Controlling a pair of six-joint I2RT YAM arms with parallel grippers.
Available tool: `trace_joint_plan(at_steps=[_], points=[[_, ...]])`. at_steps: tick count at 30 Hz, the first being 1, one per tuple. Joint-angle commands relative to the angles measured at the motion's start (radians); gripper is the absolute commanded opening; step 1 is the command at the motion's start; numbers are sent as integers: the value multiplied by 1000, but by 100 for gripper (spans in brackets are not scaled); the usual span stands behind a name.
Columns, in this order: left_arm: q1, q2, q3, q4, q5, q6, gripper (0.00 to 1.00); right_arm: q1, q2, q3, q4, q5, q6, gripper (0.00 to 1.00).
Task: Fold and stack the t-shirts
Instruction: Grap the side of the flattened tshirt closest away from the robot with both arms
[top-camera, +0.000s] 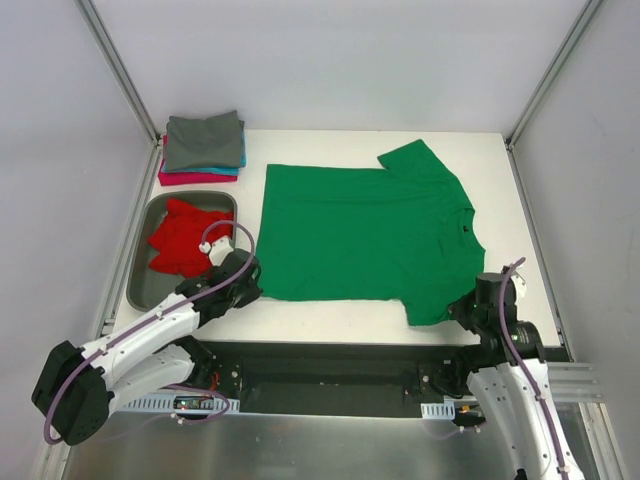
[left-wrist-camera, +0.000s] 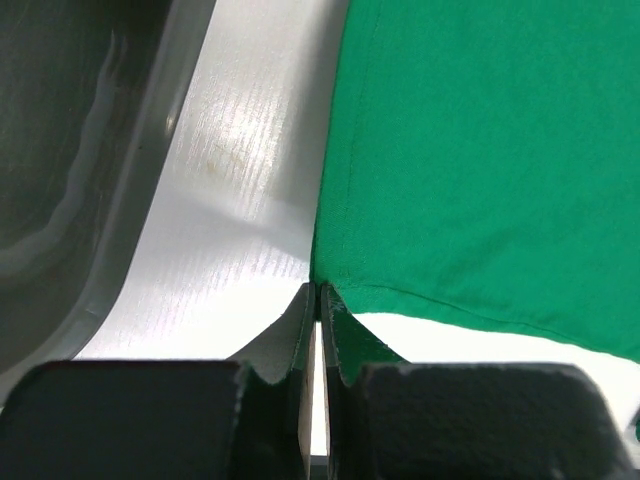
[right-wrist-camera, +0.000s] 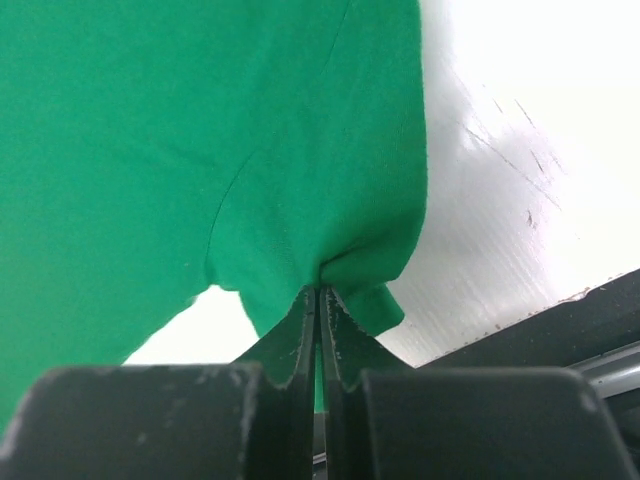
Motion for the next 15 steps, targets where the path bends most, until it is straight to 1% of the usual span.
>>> trace_joint_plan(at_steps=[1, 6, 9, 12, 15], points=[[-9, -51, -14, -45, -8, -19, 0, -4, -46, 78, -128, 2, -15, 1], [-9, -109, -22, -99, 14, -36, 0, -2, -76, 131, -234, -16, -30, 1], [-9, -164, -45, -121, 29, -54, 0, -2, -142, 157, -292, -18, -26, 1], [-9, -221, -62, -134, 43, -68, 0, -2, -208, 171, -323, 13, -17, 1], [-9, -261, -57, -136, 43, -49, 0, -4, -199, 168, -323, 4, -29, 1]])
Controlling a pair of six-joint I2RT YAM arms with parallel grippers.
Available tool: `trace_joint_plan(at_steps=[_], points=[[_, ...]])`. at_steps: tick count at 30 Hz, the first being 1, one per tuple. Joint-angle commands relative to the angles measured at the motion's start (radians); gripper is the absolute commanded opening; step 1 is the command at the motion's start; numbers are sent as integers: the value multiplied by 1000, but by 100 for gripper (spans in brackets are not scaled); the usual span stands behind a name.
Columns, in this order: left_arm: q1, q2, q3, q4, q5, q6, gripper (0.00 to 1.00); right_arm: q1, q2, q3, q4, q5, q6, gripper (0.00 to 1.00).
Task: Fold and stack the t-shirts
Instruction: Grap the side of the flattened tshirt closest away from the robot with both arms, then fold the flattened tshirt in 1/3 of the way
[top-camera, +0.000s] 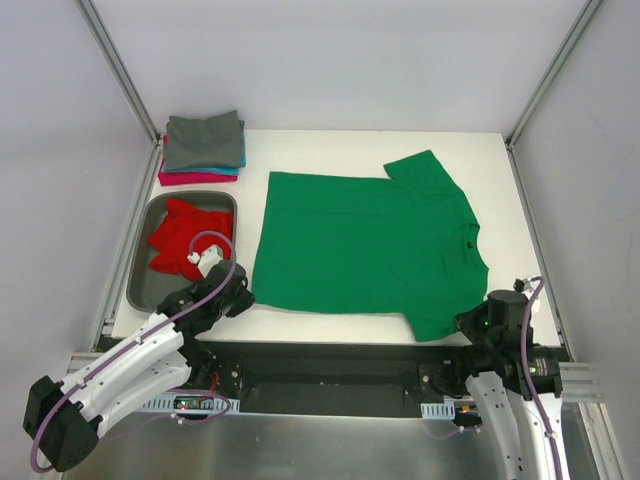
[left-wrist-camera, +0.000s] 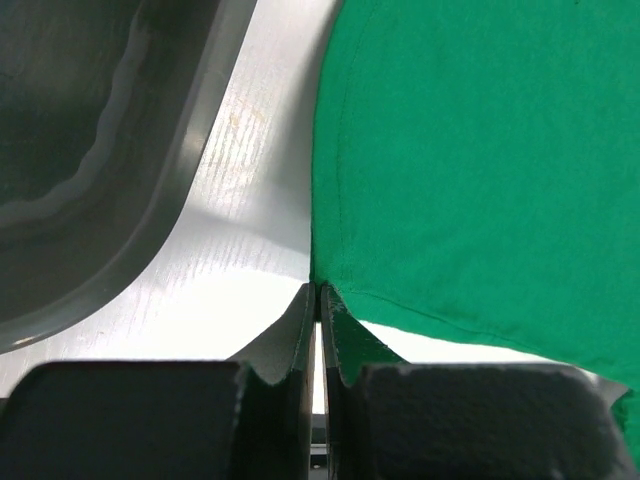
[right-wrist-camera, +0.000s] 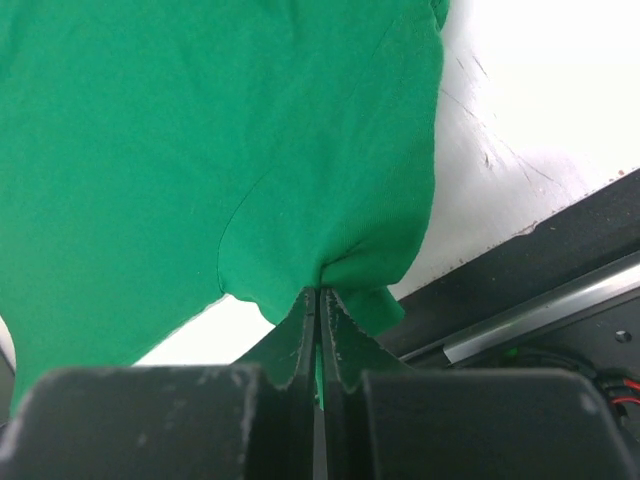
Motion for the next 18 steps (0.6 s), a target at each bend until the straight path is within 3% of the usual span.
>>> trace_joint_plan(at_steps=[1, 9, 18], points=[[-9, -49, 8, -37, 5, 5, 0, -4, 15, 24, -43, -3, -24, 1], [-9, 49, 104, -36, -65, 25, 0, -2, 133, 25, 102, 12, -84, 1], [25, 259, 256, 19, -148, 86, 0, -4, 392, 100, 287, 64, -145, 1]])
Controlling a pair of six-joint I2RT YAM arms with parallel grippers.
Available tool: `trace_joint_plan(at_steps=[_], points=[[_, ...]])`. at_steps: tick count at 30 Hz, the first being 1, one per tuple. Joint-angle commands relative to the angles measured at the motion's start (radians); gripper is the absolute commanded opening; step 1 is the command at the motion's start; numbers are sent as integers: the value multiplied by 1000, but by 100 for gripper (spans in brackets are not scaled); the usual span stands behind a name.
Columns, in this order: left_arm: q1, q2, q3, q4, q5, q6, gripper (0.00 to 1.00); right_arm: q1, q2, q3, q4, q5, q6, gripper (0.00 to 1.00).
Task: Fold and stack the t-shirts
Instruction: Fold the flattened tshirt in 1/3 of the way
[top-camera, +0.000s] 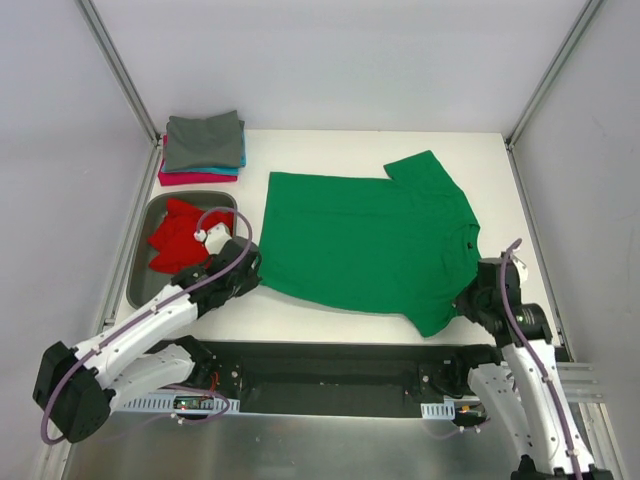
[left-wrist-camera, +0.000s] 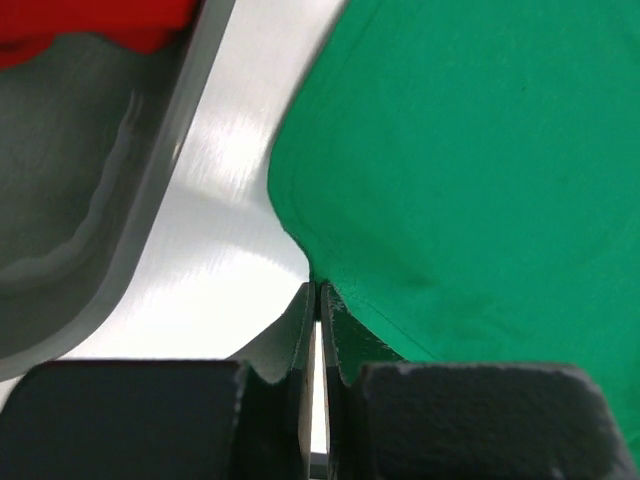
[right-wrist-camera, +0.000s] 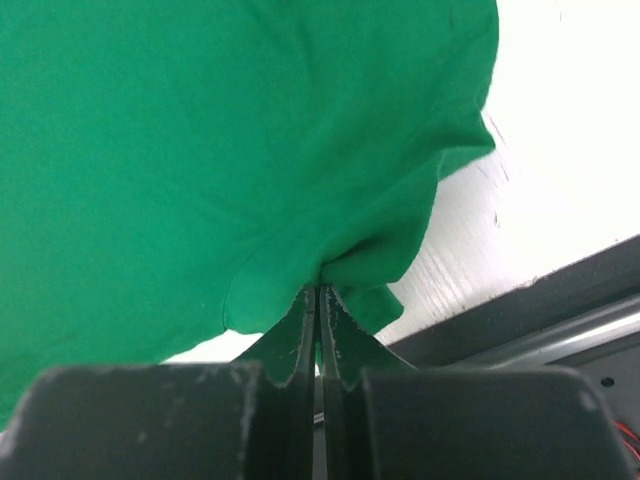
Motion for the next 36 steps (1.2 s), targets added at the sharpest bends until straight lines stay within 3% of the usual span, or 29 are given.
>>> trace_joint_plan(at_steps=[1, 12, 17, 36], points=[[35, 98, 99, 51, -51, 74, 0, -4, 139, 96, 137, 72, -59, 1], [204, 333, 243, 176, 58, 195, 0, -39, 500, 279, 290, 114, -154, 1], [230, 428, 313, 203, 77, 235, 0, -66, 638, 342, 378, 48, -179, 1], [315, 742, 508, 220, 149, 275, 0, -120, 1033, 558, 447, -23, -186, 1]])
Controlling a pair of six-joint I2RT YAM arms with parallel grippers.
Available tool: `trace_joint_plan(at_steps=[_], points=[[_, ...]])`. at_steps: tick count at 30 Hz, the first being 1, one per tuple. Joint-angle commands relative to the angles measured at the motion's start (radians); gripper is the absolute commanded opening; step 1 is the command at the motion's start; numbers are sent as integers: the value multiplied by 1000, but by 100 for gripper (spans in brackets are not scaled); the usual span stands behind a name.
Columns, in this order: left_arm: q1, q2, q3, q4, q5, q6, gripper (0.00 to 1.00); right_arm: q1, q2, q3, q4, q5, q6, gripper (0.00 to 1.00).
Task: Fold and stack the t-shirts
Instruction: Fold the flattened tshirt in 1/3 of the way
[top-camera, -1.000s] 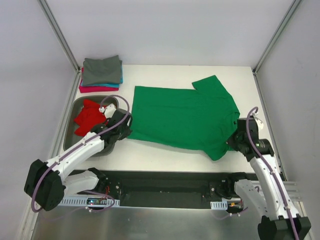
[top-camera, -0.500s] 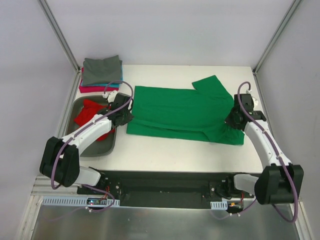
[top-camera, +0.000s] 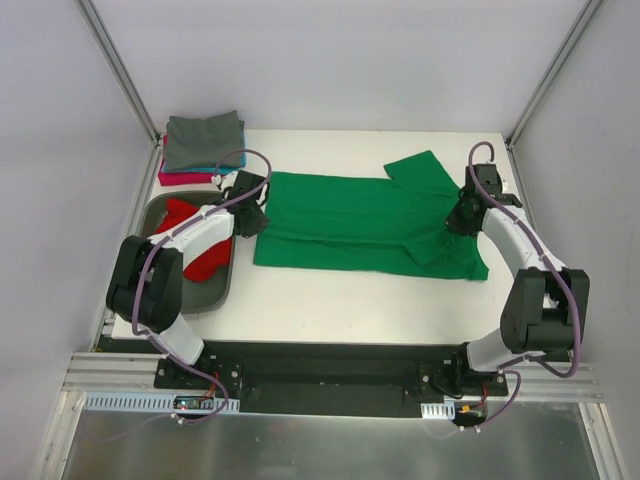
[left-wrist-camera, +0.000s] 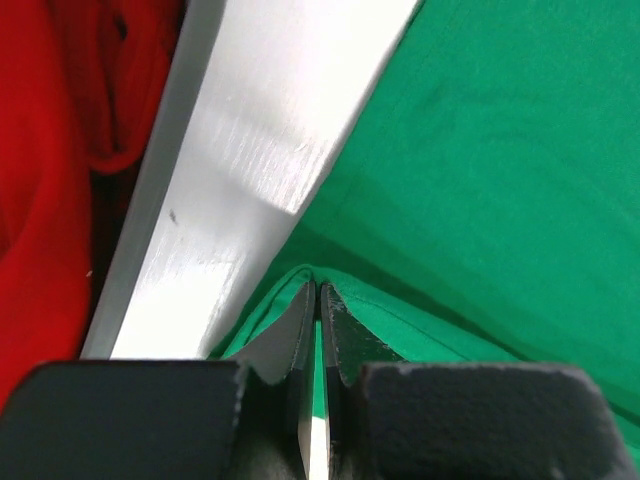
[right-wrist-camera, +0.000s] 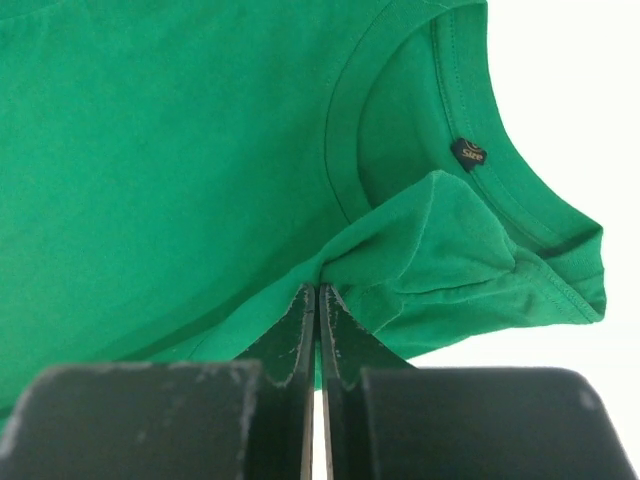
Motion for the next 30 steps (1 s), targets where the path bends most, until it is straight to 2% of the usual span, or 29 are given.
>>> trace_joint_plan(at_steps=[1, 6, 7, 8, 9, 10, 12, 15, 19, 23, 26, 30], points=[[17, 73, 76, 6, 33, 29, 0, -13, 76, 68, 27, -22, 0, 1], [24, 124, 104, 3, 9, 27, 0, -17, 204, 146, 40, -2, 8, 1], [26, 133, 113, 0, 4, 29, 4, -17, 224, 166, 40, -4, 6, 5], [27, 139, 121, -5, 3, 33, 32, -17, 245, 181, 37, 1, 5, 12], [31, 144, 134, -14, 3, 39, 69, -20, 261, 209, 19, 6, 0, 26], [31, 141, 145, -26, 6, 44, 99, -19, 274, 233, -8, 13, -1, 44], [29, 112, 150, -32, 27, 47, 99, -20, 281, 267, -42, -3, -32, 71], [24, 35, 127, -31, 79, 56, 99, -17, 230, 243, -56, -43, -67, 98], [-17, -57, 69, -23, 153, 97, 99, -17, 108, 102, -6, -134, -69, 96], [-54, -79, -2, 32, 237, 114, 99, -16, 11, -75, 103, -276, -32, 96], [-66, -53, -37, 89, 340, 108, 99, -5, 6, -142, 152, -301, -20, 96], [-83, -7, -43, 123, 356, 108, 99, 10, 46, -153, 197, -309, -24, 96]])
